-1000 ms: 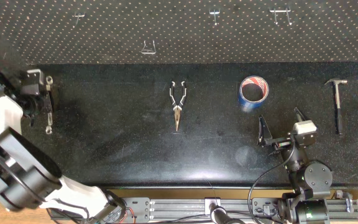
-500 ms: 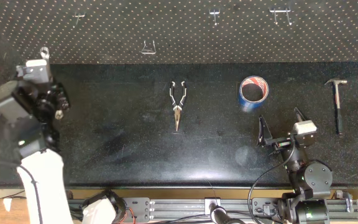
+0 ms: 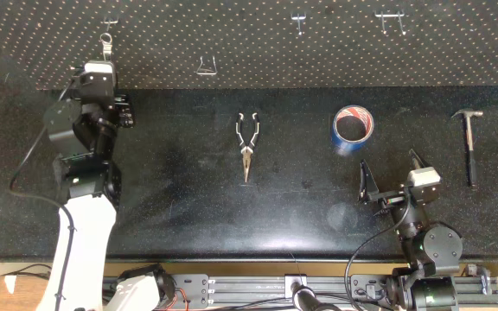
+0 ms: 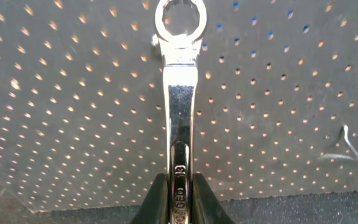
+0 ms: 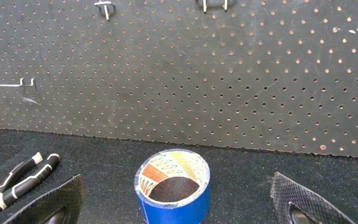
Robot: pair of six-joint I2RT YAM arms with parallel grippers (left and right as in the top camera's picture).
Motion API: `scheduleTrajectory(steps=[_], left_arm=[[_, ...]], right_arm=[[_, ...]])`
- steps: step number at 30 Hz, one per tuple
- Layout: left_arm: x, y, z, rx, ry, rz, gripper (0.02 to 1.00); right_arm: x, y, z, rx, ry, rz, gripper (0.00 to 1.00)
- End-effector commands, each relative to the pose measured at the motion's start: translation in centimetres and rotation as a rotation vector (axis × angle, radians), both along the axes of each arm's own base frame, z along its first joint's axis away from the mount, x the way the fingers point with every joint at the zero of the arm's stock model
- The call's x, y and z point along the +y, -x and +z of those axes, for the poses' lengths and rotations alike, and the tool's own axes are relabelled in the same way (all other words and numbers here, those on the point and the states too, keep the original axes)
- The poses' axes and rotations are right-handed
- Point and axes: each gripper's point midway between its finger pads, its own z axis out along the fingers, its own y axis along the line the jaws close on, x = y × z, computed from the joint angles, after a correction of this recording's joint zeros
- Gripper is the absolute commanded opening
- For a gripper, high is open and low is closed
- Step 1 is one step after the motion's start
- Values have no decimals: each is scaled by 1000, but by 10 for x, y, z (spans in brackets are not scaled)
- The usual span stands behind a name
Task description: Place Tools Onto Pegboard
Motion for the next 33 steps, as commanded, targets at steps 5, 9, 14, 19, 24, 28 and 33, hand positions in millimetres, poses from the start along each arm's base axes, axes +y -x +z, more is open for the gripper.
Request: scheduleTrajectory(steps=[5, 9, 14, 19, 24, 28, 33], left_arm=[[7, -13, 18, -45, -3, 28, 29], [8, -16, 30, -69, -8, 29, 29], [15, -15, 29, -61, -17, 65, 27], [14, -11, 16, -9, -7, 67, 29], [15, -11, 4, 24, 53, 87, 29], [16, -14, -8, 54, 58, 89, 29], [17, -17, -20, 82, 62, 92, 713]], right_arm=[[2, 0, -1, 3, -7, 6, 976], [2, 0, -1, 3, -7, 6, 976], [2, 0, -1, 3, -7, 6, 976], [2, 0, -1, 3, -7, 6, 978], [2, 0, -1, 3, -7, 6, 976], [2, 0, -1, 3, -7, 6, 976], [2, 0, -1, 3, -7, 6, 976]])
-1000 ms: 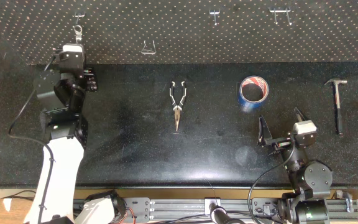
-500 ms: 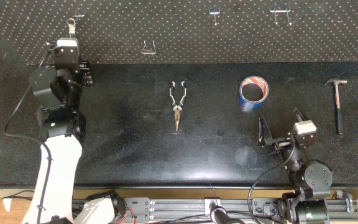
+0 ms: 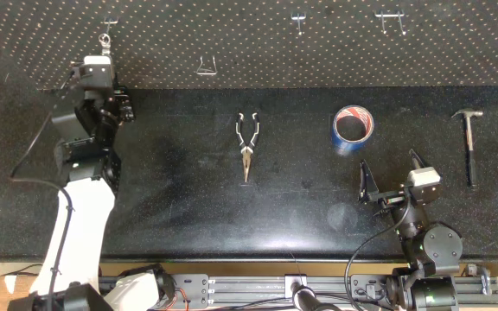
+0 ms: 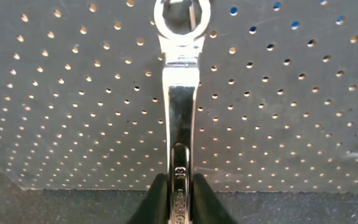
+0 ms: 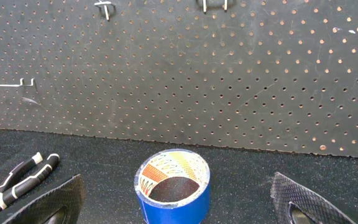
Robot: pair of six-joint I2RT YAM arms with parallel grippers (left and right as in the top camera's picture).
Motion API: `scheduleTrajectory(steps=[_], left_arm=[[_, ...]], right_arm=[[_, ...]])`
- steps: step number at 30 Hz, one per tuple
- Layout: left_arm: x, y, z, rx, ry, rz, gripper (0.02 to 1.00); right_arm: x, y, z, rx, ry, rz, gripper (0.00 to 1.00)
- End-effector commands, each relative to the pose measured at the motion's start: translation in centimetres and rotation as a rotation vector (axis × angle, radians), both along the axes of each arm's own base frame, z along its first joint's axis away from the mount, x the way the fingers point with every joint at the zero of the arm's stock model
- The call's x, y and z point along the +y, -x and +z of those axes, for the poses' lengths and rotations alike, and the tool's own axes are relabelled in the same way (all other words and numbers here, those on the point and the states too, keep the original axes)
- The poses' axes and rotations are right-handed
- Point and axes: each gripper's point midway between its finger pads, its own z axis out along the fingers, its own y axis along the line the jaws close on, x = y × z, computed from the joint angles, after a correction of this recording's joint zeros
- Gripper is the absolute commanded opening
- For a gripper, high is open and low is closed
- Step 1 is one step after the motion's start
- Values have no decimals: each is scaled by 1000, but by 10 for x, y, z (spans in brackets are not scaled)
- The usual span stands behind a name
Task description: Place Tools Onto Pegboard
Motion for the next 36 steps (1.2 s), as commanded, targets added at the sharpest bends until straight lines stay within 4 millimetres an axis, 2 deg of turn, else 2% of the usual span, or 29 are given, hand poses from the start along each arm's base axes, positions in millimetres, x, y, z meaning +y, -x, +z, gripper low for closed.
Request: scheduleTrajectory(steps=[1, 2, 6, 9, 10, 11, 12, 15, 18, 20, 22, 25, 28, 31, 33, 36], left_arm=[[5, -3, 3, 0, 4, 25, 932], [4, -1, 5, -4, 26, 34, 996], [-4, 24, 24, -13, 137, 73, 996], [-34, 53, 36, 21, 141, 10, 996], [-50, 64, 38, 39, 150, -35, 996], [-58, 71, 37, 58, 156, -59, 996], [-55, 78, 32, 85, 149, -36, 996], [-71, 83, 26, 118, 228, -94, 996], [-88, 77, 7, 185, 238, -85, 996], [-101, 73, -15, 249, 299, 5, 996], [-129, 72, -36, 315, 331, 7, 996], [-182, 81, -68, 438, 292, -115, 996], [-208, 79, -86, 536, 248, -150, 996], [-221, 62, -92, 619, 229, -123, 996], [-236, 51, -96, 654, 258, -153, 996], [-246, 42, -120, 726, 307, -114, 996]], right_arm=[[2, 0, -1, 3, -7, 6, 976], [2, 0, -1, 3, -7, 6, 976], [2, 0, -1, 3, -7, 6, 976], [2, 0, -1, 3, -7, 6, 978], [2, 0, -1, 3, -7, 6, 978], [2, 0, -1, 3, -7, 6, 976], [2, 0, -1, 3, -7, 6, 978], [2, 0, -1, 3, -7, 6, 976], [2, 0, -1, 3, -7, 6, 978], [2, 0, -1, 3, -7, 6, 976], [2, 0, -1, 3, -7, 6, 978], [2, 0, -1, 3, -7, 6, 978], [2, 0, -1, 3, -7, 6, 978], [2, 0, -1, 3, -7, 6, 978], [2, 0, -1, 3, -7, 6, 976], [2, 0, -1, 3, -7, 6, 976]])
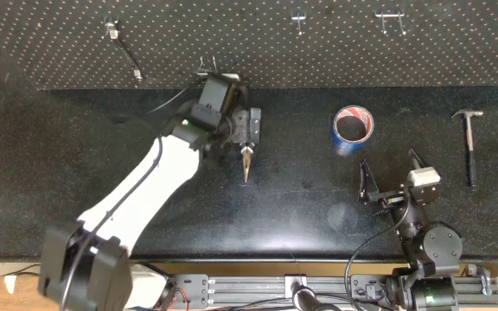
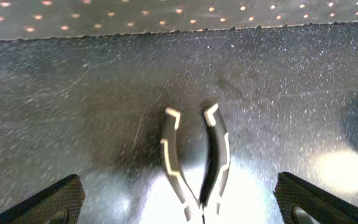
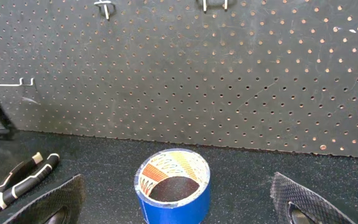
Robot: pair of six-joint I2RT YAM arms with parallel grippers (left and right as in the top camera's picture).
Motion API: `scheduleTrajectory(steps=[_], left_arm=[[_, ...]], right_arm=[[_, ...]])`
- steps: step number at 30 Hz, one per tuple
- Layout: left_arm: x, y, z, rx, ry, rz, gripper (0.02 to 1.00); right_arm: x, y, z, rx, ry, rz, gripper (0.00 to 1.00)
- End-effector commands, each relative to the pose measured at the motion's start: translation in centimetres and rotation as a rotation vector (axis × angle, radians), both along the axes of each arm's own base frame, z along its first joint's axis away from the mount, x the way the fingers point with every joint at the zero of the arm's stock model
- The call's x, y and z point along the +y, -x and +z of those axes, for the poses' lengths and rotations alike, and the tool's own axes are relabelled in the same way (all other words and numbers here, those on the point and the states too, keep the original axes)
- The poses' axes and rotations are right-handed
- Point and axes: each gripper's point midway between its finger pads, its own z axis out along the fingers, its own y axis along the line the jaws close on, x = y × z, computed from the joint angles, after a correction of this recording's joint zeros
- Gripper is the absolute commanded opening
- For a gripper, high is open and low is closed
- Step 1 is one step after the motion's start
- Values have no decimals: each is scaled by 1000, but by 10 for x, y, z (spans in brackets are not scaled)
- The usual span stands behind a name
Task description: Place Tools Onto Pegboard
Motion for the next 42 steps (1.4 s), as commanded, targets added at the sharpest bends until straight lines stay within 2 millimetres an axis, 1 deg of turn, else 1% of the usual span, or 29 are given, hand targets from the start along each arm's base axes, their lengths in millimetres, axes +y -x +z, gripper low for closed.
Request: scheduleTrajectory(steps=[1, 3, 5, 7, 13, 15, 19, 22, 29, 30, 31, 32, 33, 34, 35, 38, 40, 41, 42], left_arm=[[-12, -5, -31, 112, 55, 91, 996], [-16, -2, -43, 139, 44, 104, 996], [-22, 0, -48, 126, 2, 94, 996], [-23, 1, -53, 125, -16, 129, 996], [-19, 3, -70, 155, -49, 136, 996], [-20, 0, -71, 143, -50, 138, 996], [-14, -9, -68, 99, -79, 156, 993], [-14, -9, -68, 94, -103, 108, 996], [-17, -7, -75, 115, -96, 98, 1000], [-18, -6, -76, 117, -93, 96, 978], [-18, -6, -76, 119, -91, 95, 855], [-18, -6, -76, 119, -90, 94, 779], [-19, -6, -76, 122, -85, 92, 726], [-19, -6, -76, 122, -85, 92, 698], [-19, -6, -76, 123, -83, 95, 599], [-19, -6, -76, 123, -82, 97, 489], [-21, -7, -75, 116, -71, 96, 391], [-25, -9, -74, 111, -55, 91, 325], [-26, -9, -74, 111, -48, 88, 283]], right_arm=[[2, 1, -1, 2, -7, 6, 978], [2, 0, -1, 2, -7, 6, 976], [2, 0, -1, 2, -7, 6, 978], [2, 0, -1, 2, -7, 6, 976], [2, 0, -1, 2, -7, 6, 976], [2, 0, -1, 2, -7, 6, 978], [2, 0, -1, 2, -7, 6, 978], [2, 0, -1, 2, -7, 6, 976], [2, 0, -1, 2, -7, 6, 976], [2, 0, -1, 2, -7, 6, 976], [2, 0, -1, 2, -7, 6, 976], [2, 0, -1, 2, -7, 6, 976], [2, 0, -1, 2, -7, 6, 978], [2, 0, -1, 2, -7, 6, 976], [2, 0, -1, 2, -7, 6, 978], [2, 0, -1, 2, -7, 6, 976], [2, 0, -1, 2, -7, 6, 976], [2, 0, -1, 2, -7, 6, 976], [2, 0, -1, 2, -7, 6, 978]])
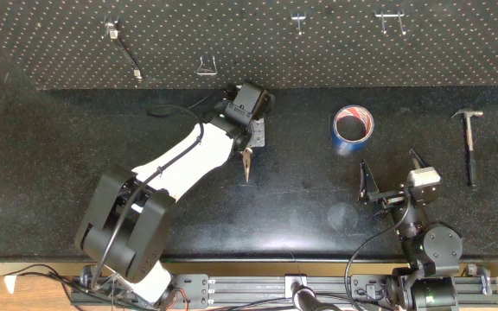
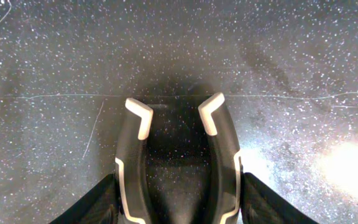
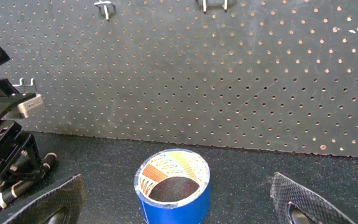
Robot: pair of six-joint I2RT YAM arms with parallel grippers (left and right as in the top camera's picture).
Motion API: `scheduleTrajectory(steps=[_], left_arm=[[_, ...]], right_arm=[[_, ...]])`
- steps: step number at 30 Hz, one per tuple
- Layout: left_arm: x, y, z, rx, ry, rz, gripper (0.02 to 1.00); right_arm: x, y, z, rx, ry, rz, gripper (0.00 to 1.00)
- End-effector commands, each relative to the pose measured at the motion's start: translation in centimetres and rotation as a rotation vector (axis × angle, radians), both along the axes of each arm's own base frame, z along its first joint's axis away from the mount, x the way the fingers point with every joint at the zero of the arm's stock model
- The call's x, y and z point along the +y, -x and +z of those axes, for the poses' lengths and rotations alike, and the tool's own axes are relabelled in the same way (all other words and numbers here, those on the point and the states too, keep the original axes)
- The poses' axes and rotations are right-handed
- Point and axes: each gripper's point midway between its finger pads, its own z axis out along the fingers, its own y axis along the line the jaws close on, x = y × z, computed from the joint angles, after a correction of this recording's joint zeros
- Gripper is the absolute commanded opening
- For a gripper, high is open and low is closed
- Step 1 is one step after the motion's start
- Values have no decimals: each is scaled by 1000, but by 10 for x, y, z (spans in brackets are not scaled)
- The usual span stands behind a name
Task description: Place Tools Onto Pegboard
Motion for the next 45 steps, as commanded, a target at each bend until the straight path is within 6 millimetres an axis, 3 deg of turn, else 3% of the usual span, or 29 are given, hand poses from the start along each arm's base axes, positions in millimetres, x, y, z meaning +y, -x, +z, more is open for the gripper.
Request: scheduleTrajectory(steps=[1, 3, 6, 11, 13, 17, 20, 22, 24, 28, 32, 37, 45], left_arm=[[-9, -8, -1, -10, 37, -5, 169], [-9, -9, 2, -16, 41, -5, 29], [-10, -12, 24, -62, 64, -6, 29], [21, 10, 103, -193, 39, 32, 27], [46, 22, 158, -341, 52, 63, 29], [84, 21, 211, -500, 55, 100, 27], [101, -2, 248, -670, 54, 134, 27], [99, -39, 293, -903, -49, 15, 27], [97, -68, 311, -1034, -44, 33, 25], [91, -111, 293, -1099, -66, 34, 27], [85, -132, 265, -1085, -74, 27, 27], [83, -137, 254, -1066, -79, 22, 27], [74, -147, 218, -998, -67, -20, 27]], right_arm=[[2, 0, -1, 2, -7, 6, 978], [2, 0, -1, 2, -7, 6, 978], [2, 0, -1, 2, -7, 6, 978], [2, 0, -1, 2, -7, 6, 976], [2, 0, -1, 2, -7, 6, 978], [2, 0, -1, 2, -7, 6, 978], [2, 0, -1, 2, -7, 6, 978], [2, 0, -1, 2, -7, 6, 978], [2, 0, -1, 2, -7, 6, 976], [2, 0, -1, 3, -7, 6, 976], [2, 0, -1, 2, -7, 6, 976], [2, 0, -1, 2, -7, 6, 976], [2, 0, -1, 2, -7, 6, 976]])
